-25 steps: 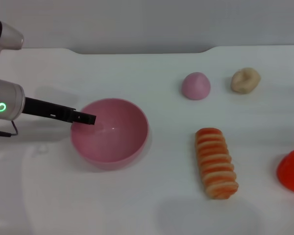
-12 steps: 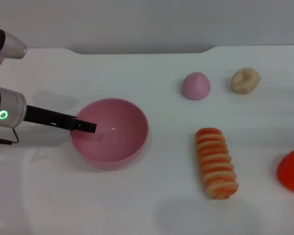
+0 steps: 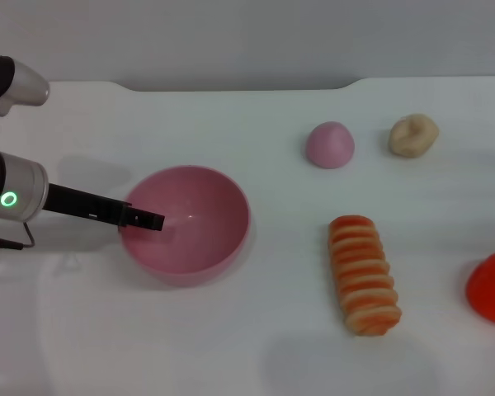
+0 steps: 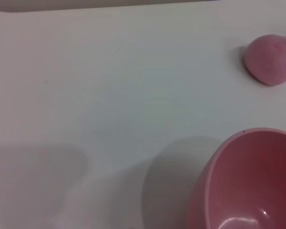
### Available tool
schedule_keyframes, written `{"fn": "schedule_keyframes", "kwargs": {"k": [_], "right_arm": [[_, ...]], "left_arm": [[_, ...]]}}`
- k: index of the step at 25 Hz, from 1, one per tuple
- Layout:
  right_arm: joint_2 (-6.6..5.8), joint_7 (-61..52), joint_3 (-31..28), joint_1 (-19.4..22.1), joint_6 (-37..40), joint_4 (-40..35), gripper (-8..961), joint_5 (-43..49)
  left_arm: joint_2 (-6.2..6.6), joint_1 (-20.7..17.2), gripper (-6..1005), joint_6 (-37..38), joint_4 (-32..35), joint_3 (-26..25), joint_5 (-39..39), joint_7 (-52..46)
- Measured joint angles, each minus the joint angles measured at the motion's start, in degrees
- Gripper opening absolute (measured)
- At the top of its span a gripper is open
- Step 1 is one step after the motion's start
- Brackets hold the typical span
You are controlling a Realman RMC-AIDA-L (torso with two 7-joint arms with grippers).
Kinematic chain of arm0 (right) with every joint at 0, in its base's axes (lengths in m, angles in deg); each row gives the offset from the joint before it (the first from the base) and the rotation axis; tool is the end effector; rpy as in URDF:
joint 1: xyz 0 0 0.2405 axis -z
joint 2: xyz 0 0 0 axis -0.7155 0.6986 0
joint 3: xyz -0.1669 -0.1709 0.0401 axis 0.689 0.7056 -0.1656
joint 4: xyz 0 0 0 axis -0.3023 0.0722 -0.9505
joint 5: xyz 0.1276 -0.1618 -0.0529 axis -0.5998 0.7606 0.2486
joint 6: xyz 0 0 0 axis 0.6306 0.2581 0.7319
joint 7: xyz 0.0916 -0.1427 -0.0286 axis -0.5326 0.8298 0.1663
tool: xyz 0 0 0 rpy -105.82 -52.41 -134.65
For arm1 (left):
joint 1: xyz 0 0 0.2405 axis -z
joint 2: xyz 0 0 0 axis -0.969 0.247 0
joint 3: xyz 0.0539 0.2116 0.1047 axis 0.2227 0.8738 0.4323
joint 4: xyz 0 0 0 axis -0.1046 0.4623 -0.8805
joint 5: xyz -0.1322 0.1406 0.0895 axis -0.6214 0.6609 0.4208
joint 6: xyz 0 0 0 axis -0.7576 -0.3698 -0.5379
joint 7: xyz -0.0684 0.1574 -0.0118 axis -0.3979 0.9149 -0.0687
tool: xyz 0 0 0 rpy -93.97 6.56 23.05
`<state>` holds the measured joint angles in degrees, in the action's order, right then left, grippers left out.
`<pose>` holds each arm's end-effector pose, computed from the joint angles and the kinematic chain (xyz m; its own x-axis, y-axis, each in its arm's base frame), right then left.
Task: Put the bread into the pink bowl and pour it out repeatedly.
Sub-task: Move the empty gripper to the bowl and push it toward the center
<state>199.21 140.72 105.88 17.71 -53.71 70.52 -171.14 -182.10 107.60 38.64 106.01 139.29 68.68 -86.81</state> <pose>0.3501 0.3883 0.0993 0.5934 0.1682 -0.7871 -0.8047 0.1019 -0.5849 -0.2611 0.3756 -0.0166 0.5333 0.8286 0.1705 0.8221 -0.4602 -0.3353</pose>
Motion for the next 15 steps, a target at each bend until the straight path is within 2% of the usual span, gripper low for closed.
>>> {"fn": "schedule_keyframes", "kwargs": {"k": [11,15], "right_arm": [[-0.05,0.0,0.0,0.1,0.0,0.5,697,-0.1],[-0.08,0.0,-0.1,0.1,0.0,0.6,697,-0.2]], "left_arm": [[0.55,0.4,805,-1.0,0.1,0.2,0.2,-3.9],[0.60,0.8,639,-0.7,0.2,0.6,2.5,-3.9]]}}
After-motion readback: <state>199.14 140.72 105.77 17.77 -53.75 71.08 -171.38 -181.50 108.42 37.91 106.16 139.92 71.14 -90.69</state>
